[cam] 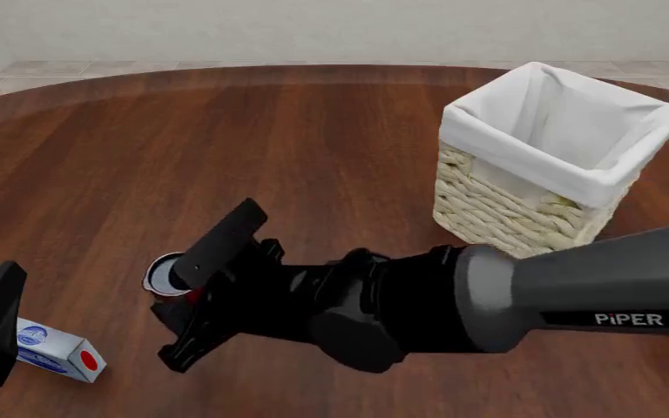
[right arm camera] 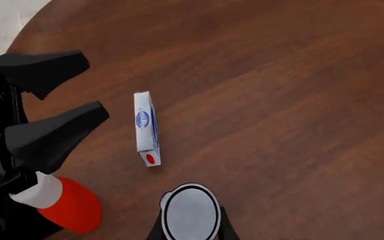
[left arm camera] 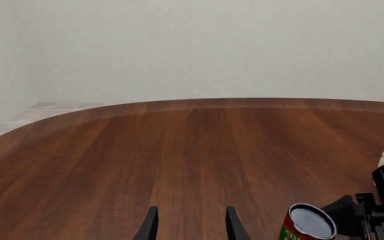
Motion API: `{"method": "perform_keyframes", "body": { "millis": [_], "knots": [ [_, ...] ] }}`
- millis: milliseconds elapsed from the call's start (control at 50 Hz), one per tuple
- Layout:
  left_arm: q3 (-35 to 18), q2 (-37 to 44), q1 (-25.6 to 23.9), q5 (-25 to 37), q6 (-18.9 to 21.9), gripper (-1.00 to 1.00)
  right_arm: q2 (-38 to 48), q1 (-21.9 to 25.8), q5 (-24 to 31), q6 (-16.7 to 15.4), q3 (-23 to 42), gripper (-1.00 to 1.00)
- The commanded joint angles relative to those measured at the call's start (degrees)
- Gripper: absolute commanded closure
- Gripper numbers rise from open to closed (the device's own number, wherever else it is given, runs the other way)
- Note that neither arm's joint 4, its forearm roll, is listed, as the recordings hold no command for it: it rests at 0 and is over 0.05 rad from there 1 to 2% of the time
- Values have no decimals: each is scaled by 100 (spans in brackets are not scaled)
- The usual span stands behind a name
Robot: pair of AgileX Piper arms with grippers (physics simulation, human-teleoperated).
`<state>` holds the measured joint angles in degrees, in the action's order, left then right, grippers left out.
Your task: Pick up the tomato sauce, and put it in the basket.
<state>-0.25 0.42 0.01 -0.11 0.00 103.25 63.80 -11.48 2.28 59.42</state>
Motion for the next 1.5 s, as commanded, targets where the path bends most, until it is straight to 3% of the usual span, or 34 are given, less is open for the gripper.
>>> {"method": "perform_keyframes", "body": {
  "millis": [20,740,1500],
  "knots": [
    [0,0,0,0,0,-100,-423,-99,178,-65,-59,100],
    [0,2,-1,0,0,-100,-1832,-403,739,-408,-292,100],
    [0,0,0,0,-1,-100,-3128,-1300,1428,-717,-382,100]
  ]
}}
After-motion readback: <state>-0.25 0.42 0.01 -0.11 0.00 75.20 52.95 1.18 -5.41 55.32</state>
